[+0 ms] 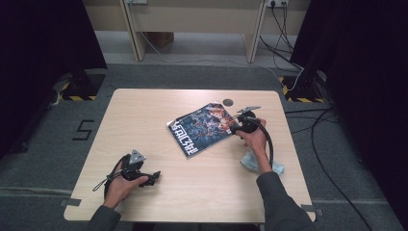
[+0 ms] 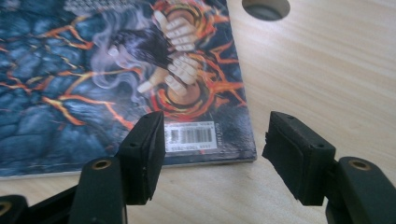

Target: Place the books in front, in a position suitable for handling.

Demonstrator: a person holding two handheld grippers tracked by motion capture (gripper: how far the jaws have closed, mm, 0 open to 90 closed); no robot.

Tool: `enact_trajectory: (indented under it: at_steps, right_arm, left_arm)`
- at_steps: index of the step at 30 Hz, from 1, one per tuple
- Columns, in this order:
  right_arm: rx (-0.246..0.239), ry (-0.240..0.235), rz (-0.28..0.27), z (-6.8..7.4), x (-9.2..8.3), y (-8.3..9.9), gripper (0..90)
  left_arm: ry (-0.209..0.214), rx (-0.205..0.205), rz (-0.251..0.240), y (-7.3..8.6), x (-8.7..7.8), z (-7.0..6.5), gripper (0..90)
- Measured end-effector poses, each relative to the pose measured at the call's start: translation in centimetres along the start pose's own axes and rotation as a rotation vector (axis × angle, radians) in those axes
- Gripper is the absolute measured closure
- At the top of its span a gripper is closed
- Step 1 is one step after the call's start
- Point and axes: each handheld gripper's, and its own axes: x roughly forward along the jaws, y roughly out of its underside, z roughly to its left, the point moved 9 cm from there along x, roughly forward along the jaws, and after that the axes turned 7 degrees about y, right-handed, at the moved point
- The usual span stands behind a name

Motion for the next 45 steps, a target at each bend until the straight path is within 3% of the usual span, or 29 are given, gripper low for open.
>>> enact_trajectory:
  at_steps: [6, 10, 12, 14, 19, 24, 28, 29, 32, 33, 34, 35, 36, 37, 38, 39, 41, 43, 45]
  right_arm:
    - [0.011, -0.01, 0.048, 0.0, 1.7, 0.5, 38.0]
    - [0.026, 0.014, 0.064, -0.3, 2.6, 0.7, 33.2]
    - [0.071, -0.003, 0.069, -0.4, 2.9, 0.7, 32.3]
    - [0.077, -0.012, 0.077, -0.5, 2.9, 0.7, 32.1]
    - [0.053, -0.044, 0.086, 0.1, 2.9, 0.7, 33.9]
    - [0.036, -0.046, 0.093, 0.4, 2.7, 0.8, 33.8]
    - [0.002, -0.042, 0.098, 0.9, 2.2, 1.1, 34.2]
    - [-0.036, -0.041, 0.103, 1.4, 1.8, 1.4, 34.2]
    - [-0.061, -0.028, 0.105, 2.0, 1.3, 1.7, 34.5]
    - [-0.1, -0.012, 0.117, 2.6, 0.8, 2.0, 37.6]
    - [-0.1, -0.012, 0.117, 2.6, 0.8, 2.0, 37.6]
    - [-0.115, -0.021, 0.118, 3.1, 0.5, 2.1, 47.8]
    - [-0.137, -0.045, 0.106, 3.8, 0.2, 2.2, 48.5]
    - [-0.155, -0.033, 0.105, 4.2, 0.0, 2.4, 47.8]
    - [-0.167, -0.033, 0.128, 4.9, -0.4, 2.7, 41.2]
    - [-0.186, -0.039, 0.176, 5.2, -0.4, 3.2, 36.2]
    - [-0.209, -0.038, 0.171, 5.3, -0.4, 3.2, 37.0]
    - [-0.177, -0.001, 0.127, 4.8, -0.5, 2.5, 35.1]
    - [-0.088, -0.034, 0.096, 4.2, -0.6, 1.7, 29.9]
  left_arm:
    - [0.0, 0.0, 0.0, 0.0, 0.0, 0.0, 0.0]
    - [0.0, 0.0, 0.0, 0.0, 0.0, 0.0, 0.0]
    - [0.0, -0.002, -0.002, 0.0, 0.0, 0.0, 0.0]
    - [0.0, 0.0, 0.0, 0.0, 0.0, 0.0, 0.0]
    - [-0.006, -0.005, 0.003, 0.0, 0.0, 0.0, 0.0]
    - [-0.009, -0.009, 0.001, -0.1, 0.1, 0.0, 0.0]
    - [-0.006, -0.001, -0.002, -0.2, 0.2, 0.0, 0.0]
    - [-0.01, -0.003, -0.003, -0.3, 0.2, 0.0, 0.3]
    - [-0.007, 0.002, -0.013, -0.5, 0.2, -0.1, 6.2]
    - [0.005, 0.008, -0.025, -0.8, 0.2, -0.3, 11.8]
    - [0.005, 0.008, -0.025, -0.8, 0.2, -0.3, 17.5]
    - [0.003, 0.006, -0.037, -1.0, 0.3, -0.4, 17.5]
    - [0.012, 0.0, -0.054, -1.3, 0.4, -0.6, 17.2]
    - [0.024, -0.015, -0.07, -1.6, 0.6, -0.7, 14.3]
    - [0.031, -0.035, -0.088, -2.0, 0.8, -0.9, 17.0]
    - [0.035, -0.047, -0.104, -2.7, 1.3, -1.2, 16.3]
    - [0.025, -0.026, -0.108, -3.3, 1.6, -1.4, 16.1]
    - [0.024, -0.02, -0.142, -4.6, 2.1, -1.9, 16.8]
    - [0.035, -0.054, -0.17, -5.7, 2.5, -2.2, 17.1]
